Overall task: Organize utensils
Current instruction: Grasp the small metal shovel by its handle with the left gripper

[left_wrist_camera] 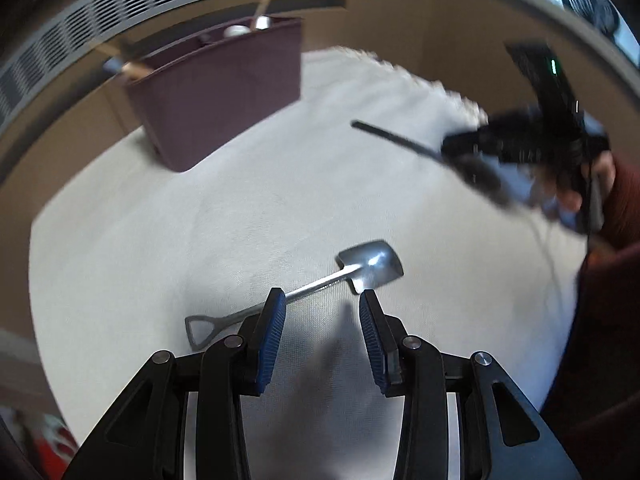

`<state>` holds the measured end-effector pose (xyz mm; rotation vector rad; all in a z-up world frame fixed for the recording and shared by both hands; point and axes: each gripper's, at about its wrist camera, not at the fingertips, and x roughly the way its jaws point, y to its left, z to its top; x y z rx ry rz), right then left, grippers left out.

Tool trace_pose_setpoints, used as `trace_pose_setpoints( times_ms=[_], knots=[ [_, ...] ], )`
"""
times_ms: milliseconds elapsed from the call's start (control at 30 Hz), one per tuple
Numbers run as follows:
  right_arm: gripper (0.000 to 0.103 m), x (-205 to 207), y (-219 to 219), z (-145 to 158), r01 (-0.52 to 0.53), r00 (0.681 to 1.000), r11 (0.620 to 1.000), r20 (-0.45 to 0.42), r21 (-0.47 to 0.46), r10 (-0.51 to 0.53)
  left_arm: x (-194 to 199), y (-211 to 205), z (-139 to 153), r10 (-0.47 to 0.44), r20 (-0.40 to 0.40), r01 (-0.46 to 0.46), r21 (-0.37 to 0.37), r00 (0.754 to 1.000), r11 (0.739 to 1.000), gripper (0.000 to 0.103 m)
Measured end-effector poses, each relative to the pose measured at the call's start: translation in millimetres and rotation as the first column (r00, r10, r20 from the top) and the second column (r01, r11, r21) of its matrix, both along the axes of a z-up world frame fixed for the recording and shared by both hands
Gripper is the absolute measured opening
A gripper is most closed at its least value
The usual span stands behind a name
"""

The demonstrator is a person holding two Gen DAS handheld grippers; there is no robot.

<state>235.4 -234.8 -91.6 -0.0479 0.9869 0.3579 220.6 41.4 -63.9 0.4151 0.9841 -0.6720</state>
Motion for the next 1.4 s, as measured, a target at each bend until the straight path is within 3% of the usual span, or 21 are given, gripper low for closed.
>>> trace_pose_setpoints(
  times_ms=[133,333,467,633,733,800,900,967,1067,1333,1400],
  knots=[
    [0.015,-2.6,2.3,1.7,-0.007,1.0,1.0,-0.005,-0.006,0.007,14.3,-20.2,-12.8,-0.021,0.051,0.015,0.12,0.998,0.993,0.04],
    [0.015,-6.3,5.4,1.8,-0.015,1.0,0.999,0.001,-0.034,0.015,63.8,-19.2,-13.0,0.168,0.075,-0.17,0.017,0.983,0.985,0.04],
    [0.017,-6.3,10.8,1.6,-0.027,1.0,0.997,0.008,-0.072,0.028,87.3,-8.5,-17.1,0.247,-0.009,-0.247,-0.058,0.969,0.967,0.04],
    [0.02,-6.1,22.5,1.4,-0.033,0.999,0.99,0.006,-0.138,0.034,73.7,-3.0,-12.6,0.18,-0.121,-0.192,-0.102,0.976,0.976,0.042],
    [0.023,0.7,15.2,2.2,-0.005,0.999,0.997,-0.039,-0.08,0.002,57.5,-4.1,-11.3,0.166,-0.16,-0.185,-0.111,0.973,0.976,0.042],
    [0.032,5.9,8.4,2.8,-0.003,0.997,1.0,-0.081,-0.016,0.002,47.4,-7.5,-10.6,0.174,-0.19,-0.2,-0.126,0.966,0.972,0.042],
    [0.028,14.9,3.2,5.5,-0.01,0.994,1.0,-0.111,0.021,0.012,34.4,-8.0,-9.3,0.198,-0.228,-0.235,-0.15,0.953,0.96,0.043],
    [0.028,15.7,5.3,11.3,0.023,0.998,1.0,-0.062,-0.011,-0.024,30.9,-9.0,-9.2,0.251,-0.228,-0.289,-0.149,0.941,0.946,0.043],
    [0.028,18.8,24.0,18.6,-0.011,1.0,0.999,-0.014,-0.049,0.01,31.0,-13.0,-10.3,0.307,-0.215,-0.341,-0.139,0.927,0.93,0.043],
    [0.02,39.4,63.6,3.6,-0.033,0.999,0.99,-0.028,-0.138,0.029,30.0,-26.2,-11.2,0.33,-0.149,-0.344,-0.081,0.932,0.936,0.043],
    [0.012,39.4,68.1,4.0,-0.039,0.999,0.985,-0.015,-0.168,0.037,30.1,-25.7,-10.5,0.327,-0.147,-0.341,-0.078,0.933,0.937,0.043]
  ],
)
